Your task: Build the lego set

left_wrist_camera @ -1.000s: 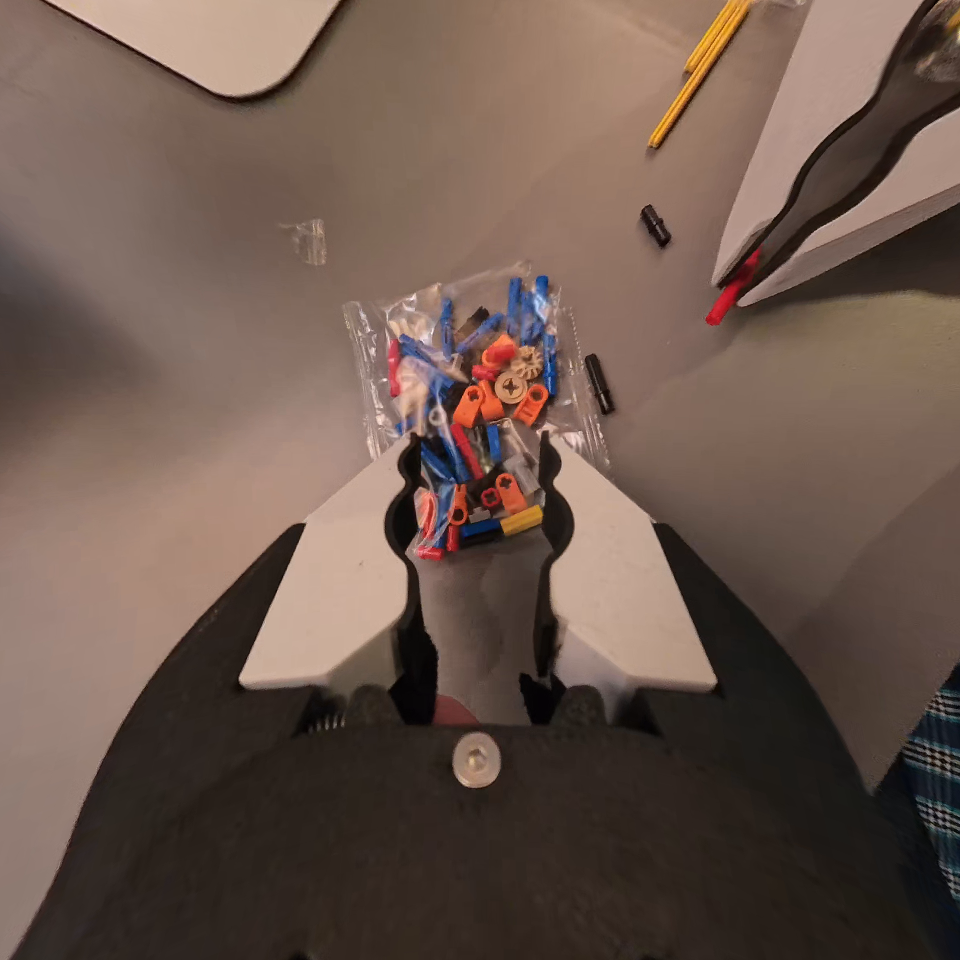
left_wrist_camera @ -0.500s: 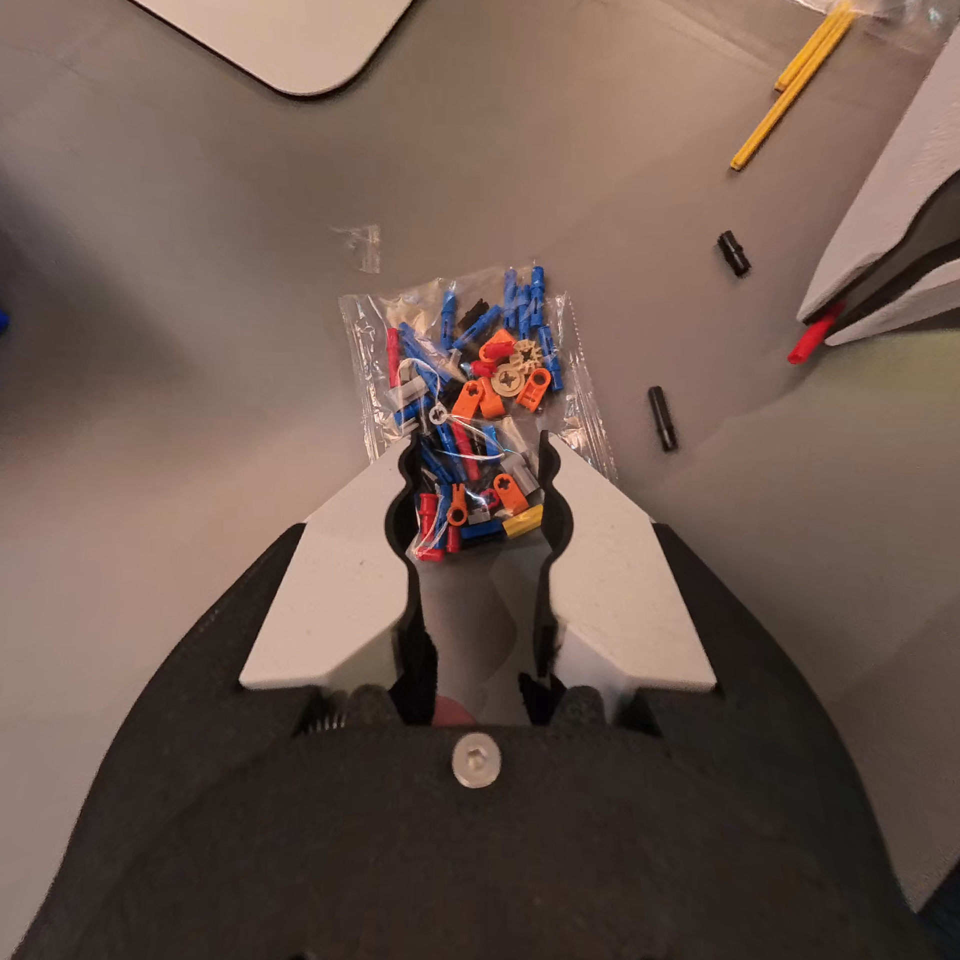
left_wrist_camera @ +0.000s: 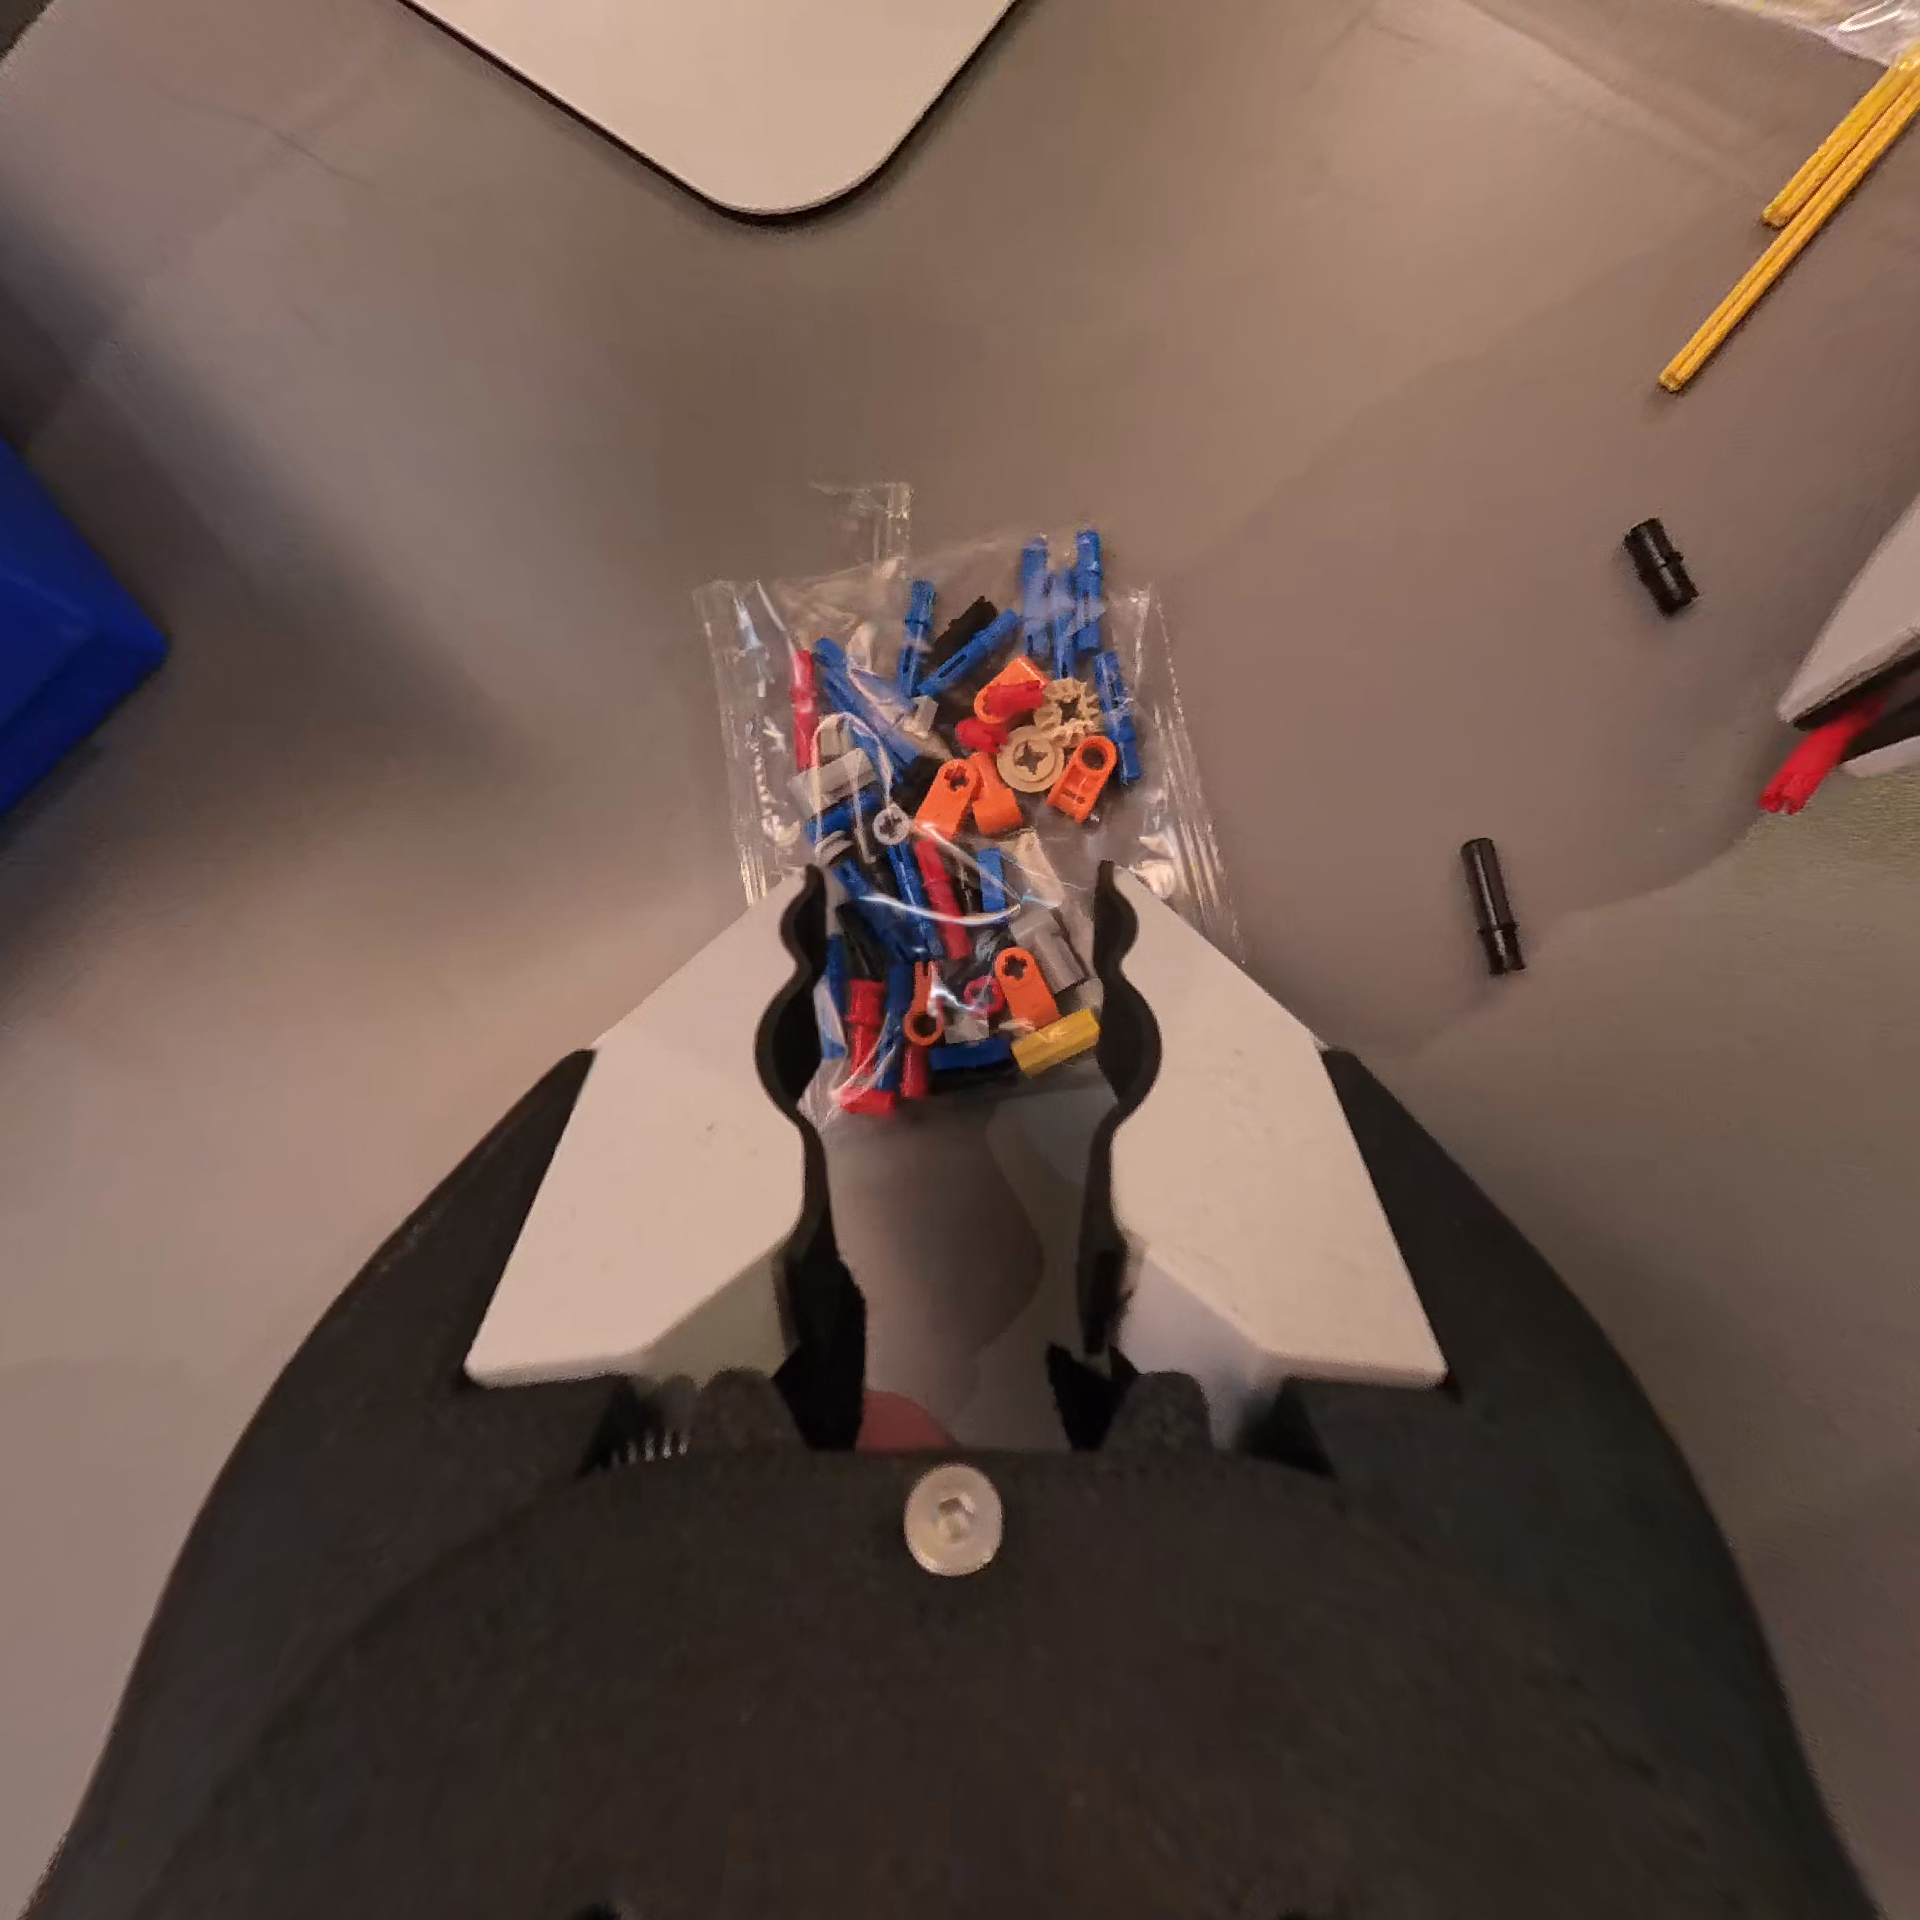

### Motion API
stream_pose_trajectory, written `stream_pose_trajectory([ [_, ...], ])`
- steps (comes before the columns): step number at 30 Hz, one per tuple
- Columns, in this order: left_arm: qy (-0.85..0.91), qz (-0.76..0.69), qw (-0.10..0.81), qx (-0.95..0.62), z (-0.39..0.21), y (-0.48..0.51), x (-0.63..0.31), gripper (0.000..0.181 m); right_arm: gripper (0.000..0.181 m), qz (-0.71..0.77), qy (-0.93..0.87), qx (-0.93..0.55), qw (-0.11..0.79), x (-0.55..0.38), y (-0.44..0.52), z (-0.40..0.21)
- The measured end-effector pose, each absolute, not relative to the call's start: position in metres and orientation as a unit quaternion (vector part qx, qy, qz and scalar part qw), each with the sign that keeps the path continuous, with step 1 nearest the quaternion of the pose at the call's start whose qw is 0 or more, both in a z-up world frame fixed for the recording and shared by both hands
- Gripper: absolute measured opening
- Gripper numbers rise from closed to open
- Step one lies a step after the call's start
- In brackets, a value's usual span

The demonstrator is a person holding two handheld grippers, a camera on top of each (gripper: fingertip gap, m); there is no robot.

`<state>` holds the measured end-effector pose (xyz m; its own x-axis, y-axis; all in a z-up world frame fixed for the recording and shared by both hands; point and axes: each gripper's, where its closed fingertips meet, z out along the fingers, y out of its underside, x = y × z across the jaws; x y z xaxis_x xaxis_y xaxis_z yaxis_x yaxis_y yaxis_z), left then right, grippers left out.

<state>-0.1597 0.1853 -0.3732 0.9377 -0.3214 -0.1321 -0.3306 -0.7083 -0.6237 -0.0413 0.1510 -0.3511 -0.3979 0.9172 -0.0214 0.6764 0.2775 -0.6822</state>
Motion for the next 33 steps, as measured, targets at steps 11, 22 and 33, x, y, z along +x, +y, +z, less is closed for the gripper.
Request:
stream_pose_trajectory([
  [11, 0.184, 0.018, 0.395, -0.9, -0.329, 0.179, -0.149, 0.064, 0.002, 0.393, -0.699, -0.568, 0.183, -0.048, 0.159, -0.328],
  [22, 0.284, 0.056, 0.521, -0.803, -0.274, 0.183, -0.064, 0.051, 0.002, 0.63, -0.433, -0.635, 0.106, -0.059, 0.182, -0.271],
  [33, 0.31, 0.13, 0.531, -0.778, -0.278, 0.193, -0.056, 0.024, 0.002, 0.663, -0.376, -0.643, 0.074, -0.062, 0.176, -0.269],
])
